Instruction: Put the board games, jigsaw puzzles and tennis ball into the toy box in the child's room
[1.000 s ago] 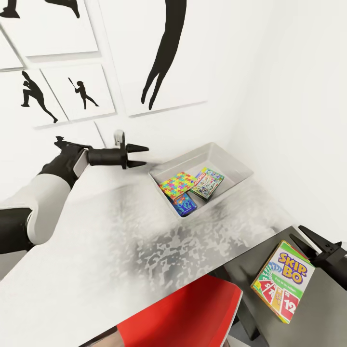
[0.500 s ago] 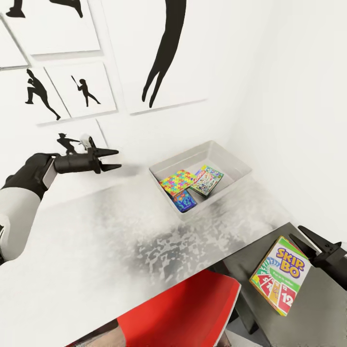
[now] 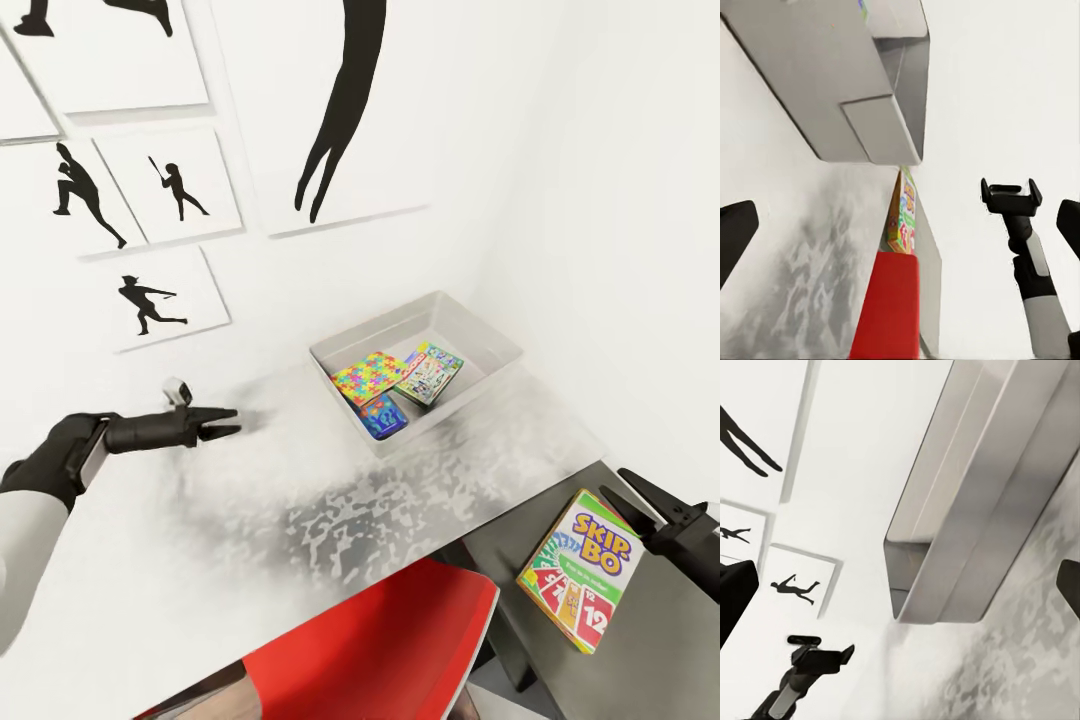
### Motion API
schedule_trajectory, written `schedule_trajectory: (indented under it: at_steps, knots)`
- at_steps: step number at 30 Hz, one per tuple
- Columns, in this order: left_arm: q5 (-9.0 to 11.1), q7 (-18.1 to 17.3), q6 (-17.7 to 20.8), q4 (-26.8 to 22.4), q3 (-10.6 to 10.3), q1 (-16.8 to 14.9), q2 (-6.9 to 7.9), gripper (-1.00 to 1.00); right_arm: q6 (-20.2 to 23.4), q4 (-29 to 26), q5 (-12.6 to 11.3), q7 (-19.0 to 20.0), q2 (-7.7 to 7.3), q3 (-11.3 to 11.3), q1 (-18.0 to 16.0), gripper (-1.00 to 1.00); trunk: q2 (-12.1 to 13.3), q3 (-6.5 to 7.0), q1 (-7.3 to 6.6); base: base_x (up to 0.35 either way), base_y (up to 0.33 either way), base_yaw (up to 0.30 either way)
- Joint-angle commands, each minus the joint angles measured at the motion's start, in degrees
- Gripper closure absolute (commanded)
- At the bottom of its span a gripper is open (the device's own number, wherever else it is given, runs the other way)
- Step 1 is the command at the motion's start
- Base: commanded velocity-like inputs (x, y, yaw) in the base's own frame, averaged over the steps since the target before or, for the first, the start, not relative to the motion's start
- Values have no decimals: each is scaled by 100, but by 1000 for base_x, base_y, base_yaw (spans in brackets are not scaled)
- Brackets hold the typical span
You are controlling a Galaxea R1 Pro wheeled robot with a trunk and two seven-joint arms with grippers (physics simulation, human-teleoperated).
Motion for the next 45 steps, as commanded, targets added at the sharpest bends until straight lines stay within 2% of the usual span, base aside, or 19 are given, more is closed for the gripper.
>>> schedule_trajectory:
  at_steps: [1,3,5,7,9,10,15,28,40,45]
  knots:
    - [6,-23,-62,-4,6,162,10,-100,20,0,25,31,2,-4,-5,-100,-10,-8,3,0,0,0]
    - [13,-23,-366,7,79,502,19,-100,20,0,25,28,8,2,-5,-100,-10,-8,3,0,0,0]
    - [15,-23,-500,11,162,673,21,-100,20,0,25,28,13,3,-5,-100,-10,-8,3,0,0,0]
    - [14,-23,-702,15,433,1006,23,-100,20,0,24,25,20,6,-5,-100,-10,-8,3,0,0,0]
    - [10,-23,-783,15,591,1159,24,-100,20,0,21,26,29,9,-5,-100,-10,-8,3,0,0,0]
    - [8,-23,-867,13,742,1293,24,-100,20,0,17,28,39,11,-5,-100,-10,-8,3,0,0,0]
    - [-13,-23,-1109,10,1044,1526,32,-100,20,0,13,20,71,35,-5,-100,-10,-8,3,0,0,0]
    - [-32,-23,-1285,9,1136,1598,42,-100,-9,0,32,3,101,164,-5,-100,-10,7,3,0,18,-29]
    - [-24,-23,-1437,9,1139,1600,217,-100,-20,0,33,-11,101,185,-5,-100,-10,86,3,-11,86,-187]
    - [-16,-23,-1440,9,1137,1600,274,-100,-26,0,27,-12,101,190,-5,-100,-10,120,3,-225,4,-201]
